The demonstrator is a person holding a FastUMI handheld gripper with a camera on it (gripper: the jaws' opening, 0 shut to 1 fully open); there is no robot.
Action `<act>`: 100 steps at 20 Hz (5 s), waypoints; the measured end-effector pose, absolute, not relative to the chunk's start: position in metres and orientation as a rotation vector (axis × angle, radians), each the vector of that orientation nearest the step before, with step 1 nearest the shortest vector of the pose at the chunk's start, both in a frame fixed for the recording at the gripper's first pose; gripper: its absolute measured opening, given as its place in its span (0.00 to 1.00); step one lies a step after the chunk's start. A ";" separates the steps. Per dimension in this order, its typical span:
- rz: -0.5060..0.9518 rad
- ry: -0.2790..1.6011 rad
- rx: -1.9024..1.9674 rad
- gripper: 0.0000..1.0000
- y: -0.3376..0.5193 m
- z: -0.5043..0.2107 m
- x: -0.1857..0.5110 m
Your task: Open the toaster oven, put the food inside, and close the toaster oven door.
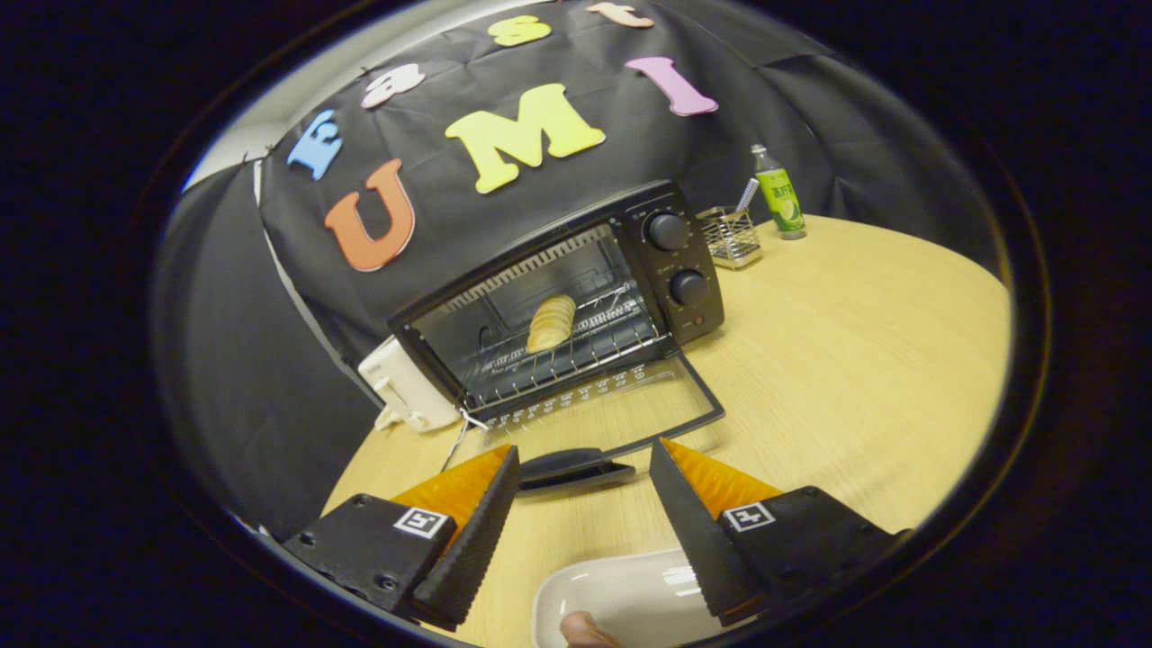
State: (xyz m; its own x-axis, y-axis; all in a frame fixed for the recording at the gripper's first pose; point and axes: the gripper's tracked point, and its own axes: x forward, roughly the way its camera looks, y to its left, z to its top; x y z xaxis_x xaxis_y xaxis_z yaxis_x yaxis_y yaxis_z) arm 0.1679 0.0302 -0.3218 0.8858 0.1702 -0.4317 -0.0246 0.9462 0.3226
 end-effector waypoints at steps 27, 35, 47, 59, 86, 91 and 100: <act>0.032 0.596 0.101 1.00 0.062 -0.363 0.181; 0.056 0.636 0.091 1.00 0.072 -0.375 0.174; -0.016 0.652 0.076 1.00 0.066 -0.384 0.186; 0.027 0.266 -0.112 1.00 0.084 -0.291 0.223; 0.111 -0.067 -0.080 1.00 0.041 0.041 -0.008; 0.064 -0.025 -0.033 1.00 0.009 -0.004 -0.045; 0.076 0.135 -0.076 1.00 0.008 -0.077 -0.029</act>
